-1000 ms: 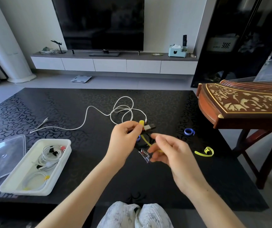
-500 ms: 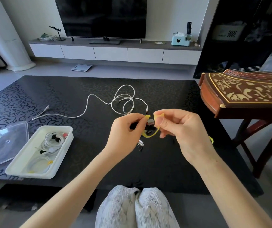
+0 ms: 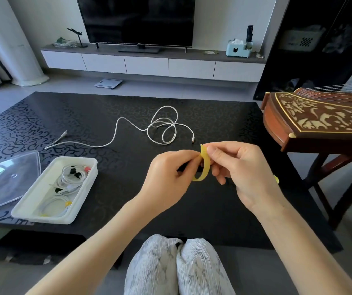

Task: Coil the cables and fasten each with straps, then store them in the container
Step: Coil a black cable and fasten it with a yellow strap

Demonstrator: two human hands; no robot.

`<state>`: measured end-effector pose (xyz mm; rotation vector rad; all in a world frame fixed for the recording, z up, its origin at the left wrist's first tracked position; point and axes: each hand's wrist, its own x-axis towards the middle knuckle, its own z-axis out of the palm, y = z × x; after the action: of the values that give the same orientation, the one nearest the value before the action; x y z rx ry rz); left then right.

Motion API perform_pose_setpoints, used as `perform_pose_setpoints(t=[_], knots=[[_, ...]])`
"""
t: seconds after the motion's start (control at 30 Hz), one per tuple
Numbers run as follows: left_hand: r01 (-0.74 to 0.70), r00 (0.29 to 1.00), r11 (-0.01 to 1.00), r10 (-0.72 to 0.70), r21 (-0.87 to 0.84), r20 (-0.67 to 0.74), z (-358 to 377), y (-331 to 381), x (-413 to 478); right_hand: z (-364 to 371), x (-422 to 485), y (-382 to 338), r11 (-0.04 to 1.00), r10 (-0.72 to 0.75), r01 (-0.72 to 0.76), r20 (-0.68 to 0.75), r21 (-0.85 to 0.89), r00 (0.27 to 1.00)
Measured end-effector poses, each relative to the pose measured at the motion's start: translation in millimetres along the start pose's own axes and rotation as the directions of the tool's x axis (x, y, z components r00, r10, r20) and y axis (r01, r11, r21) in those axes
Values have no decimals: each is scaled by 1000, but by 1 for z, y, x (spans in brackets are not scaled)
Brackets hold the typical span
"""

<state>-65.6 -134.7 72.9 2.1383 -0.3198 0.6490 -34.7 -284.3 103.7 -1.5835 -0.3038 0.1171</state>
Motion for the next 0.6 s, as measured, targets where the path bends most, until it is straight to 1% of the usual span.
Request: perform_pose_setpoints(t=[0.07,0.1,0.2,0.3,0.4,0.47,0.53,0.6], knots=[[-75,997,995,75,62,6,1,-2,0,-1,1,-1,1000,21,-22,19,21,1000],[-80,997,995,81,61,-2,2,-2,-1,-2,1,-1,999,28,-28,32,22,999],[3,1000,1000,-3,-27,-30,2,0,-2,-3,0,1,999,36,-38,57,22,998],[85,996,992,-87,-98,-17,1,3,-4,-2,0,2,1000,9,-9,40,5,999],[140,990,980,-143,-143,-13,0,8,-3,-2,-3,2,997,-55,56,11,-44,998],[164,985,968,-171,-188,-20,-2,9,-1,0,-6,1,988,-117,119,22,-95,993],[144,988,971,-151,-192,-22,-3,10,-1,1,-8,1,970,-176,180,40,-163,984],[122,992,977,-126,-176,-11,-4,10,-1,1,-9,1,918,-265,270,56,-290,963]])
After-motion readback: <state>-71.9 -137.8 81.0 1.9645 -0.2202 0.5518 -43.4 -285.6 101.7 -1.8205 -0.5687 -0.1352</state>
